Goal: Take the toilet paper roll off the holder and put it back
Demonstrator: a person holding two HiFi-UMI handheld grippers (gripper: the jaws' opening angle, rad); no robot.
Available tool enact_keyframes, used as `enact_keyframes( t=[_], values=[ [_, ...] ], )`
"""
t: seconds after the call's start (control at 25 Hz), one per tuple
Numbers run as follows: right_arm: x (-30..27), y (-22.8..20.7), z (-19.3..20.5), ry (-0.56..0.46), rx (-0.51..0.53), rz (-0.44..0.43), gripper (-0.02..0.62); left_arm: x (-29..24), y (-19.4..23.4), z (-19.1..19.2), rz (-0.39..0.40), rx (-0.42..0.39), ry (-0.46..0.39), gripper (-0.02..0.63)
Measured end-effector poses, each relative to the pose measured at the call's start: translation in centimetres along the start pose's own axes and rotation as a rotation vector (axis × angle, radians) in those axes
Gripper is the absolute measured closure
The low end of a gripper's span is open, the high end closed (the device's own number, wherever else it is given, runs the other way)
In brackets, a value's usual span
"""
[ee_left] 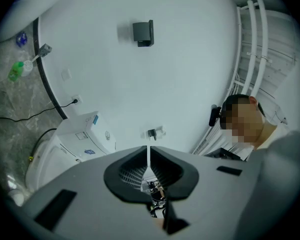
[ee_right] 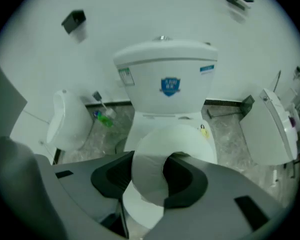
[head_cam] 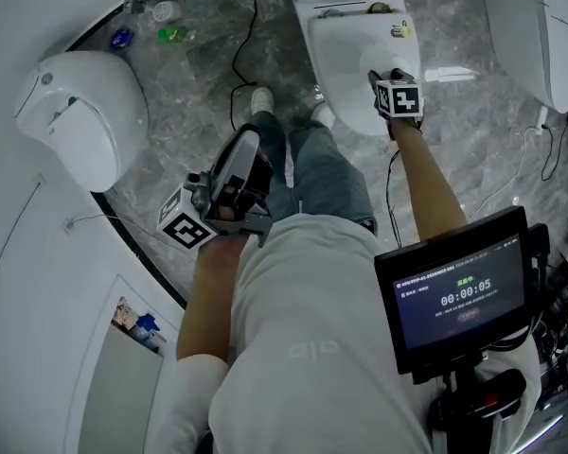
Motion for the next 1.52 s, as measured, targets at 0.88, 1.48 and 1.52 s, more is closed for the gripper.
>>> enact_keyframes(
  t=[0.88,1.48,1.52],
  values=[
    [48.0,7.9,-24.9,-1.440,-0.306,-0.633,0.413,-9.9,-22.7,-3.4,0.444,-0.149,0.149,0.598],
    [54.3,7.0,-18.2,-1.881,-0.415,-0.893,0.413,-14.1,-25.7,2.7,0.558,-0.162,0.343,0.598],
    [54.2,6.9,-18.1,-1.894,-0.427,-0.902,0.413,-14.2,-25.8,2.8,0.565,-0.159,0.346,0.598]
  ],
)
Point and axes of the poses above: the fingertips, and each gripper's own axes: x backward along the fingers, y to its left, z out of its underside, the point moved 4 cm from there along x, backward along the fingers, and after that the axes turned 14 degrees about x, right-handed, at the moved point
